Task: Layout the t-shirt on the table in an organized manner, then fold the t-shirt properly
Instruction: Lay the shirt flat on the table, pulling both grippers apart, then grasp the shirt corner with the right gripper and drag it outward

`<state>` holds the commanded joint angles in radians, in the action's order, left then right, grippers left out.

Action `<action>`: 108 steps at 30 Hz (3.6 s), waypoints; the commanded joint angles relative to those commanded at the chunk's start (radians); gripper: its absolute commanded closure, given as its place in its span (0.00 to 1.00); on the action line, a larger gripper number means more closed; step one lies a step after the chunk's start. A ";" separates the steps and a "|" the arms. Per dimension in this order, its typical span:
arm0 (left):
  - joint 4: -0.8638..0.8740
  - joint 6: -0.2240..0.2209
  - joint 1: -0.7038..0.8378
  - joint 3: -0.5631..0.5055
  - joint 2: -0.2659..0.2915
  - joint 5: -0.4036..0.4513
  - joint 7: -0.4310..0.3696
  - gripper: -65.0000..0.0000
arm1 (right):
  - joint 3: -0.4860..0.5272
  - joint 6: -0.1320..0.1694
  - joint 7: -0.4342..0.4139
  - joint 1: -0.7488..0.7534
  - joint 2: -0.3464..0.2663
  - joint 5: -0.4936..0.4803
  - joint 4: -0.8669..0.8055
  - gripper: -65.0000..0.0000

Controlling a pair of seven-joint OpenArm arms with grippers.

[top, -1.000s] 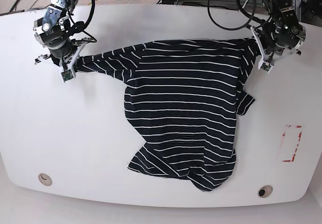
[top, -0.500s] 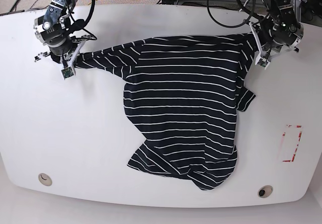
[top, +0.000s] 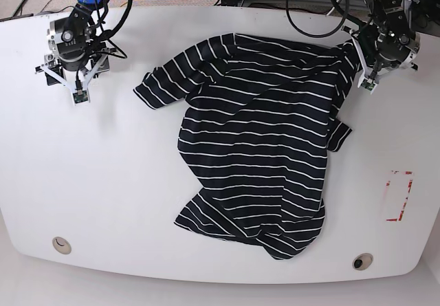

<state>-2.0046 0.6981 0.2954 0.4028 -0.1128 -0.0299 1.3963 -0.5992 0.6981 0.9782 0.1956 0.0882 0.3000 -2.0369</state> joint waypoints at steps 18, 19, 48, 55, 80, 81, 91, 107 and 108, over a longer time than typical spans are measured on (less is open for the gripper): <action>0.000 0.000 0.002 -0.006 -0.002 0.002 0.000 0.49 | 0.002 0.000 0.261 0.021 0.069 -0.500 0.006 0.36; 0.000 0.000 0.002 -0.006 -0.002 0.002 0.000 0.46 | 0.003 0.000 0.272 0.028 0.069 -0.539 0.008 0.36; 0.002 0.000 -0.269 0.106 -0.092 -0.002 0.000 0.43 | 0.005 0.000 0.210 -0.017 0.069 -0.750 0.115 0.36; 0.002 0.000 -0.407 0.121 -0.091 0.005 0.000 0.43 | 0.005 0.000 0.210 0.006 0.069 -0.750 0.135 0.36; 0.002 0.000 -0.535 0.121 -0.089 0.005 0.000 0.43 | 0.006 0.000 0.210 -0.077 -0.014 -0.752 0.361 1.00; 0.002 0.000 -0.535 0.123 -0.089 0.005 0.000 0.43 | 0.006 0.000 0.212 -0.080 -0.029 -0.752 0.361 0.99; 0.002 0.000 -0.499 0.124 -0.087 0.005 0.000 0.43 | 0.123 0.000 0.213 -0.137 -0.367 -0.750 0.387 1.00; 0.002 0.000 -0.387 0.118 -0.084 0.005 0.000 0.44 | 0.482 0.000 -0.043 -0.565 -0.683 -0.749 0.918 1.00; 0.002 0.000 -0.385 0.118 -0.078 0.005 0.000 0.44 | 0.511 0.000 -0.072 -0.586 -0.686 -0.749 0.956 1.00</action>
<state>-2.0031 0.6981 -0.0898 0.5209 -0.1910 -0.0253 1.3963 -0.0882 0.6981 0.9060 -0.3905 -0.5976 -0.4488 -1.0810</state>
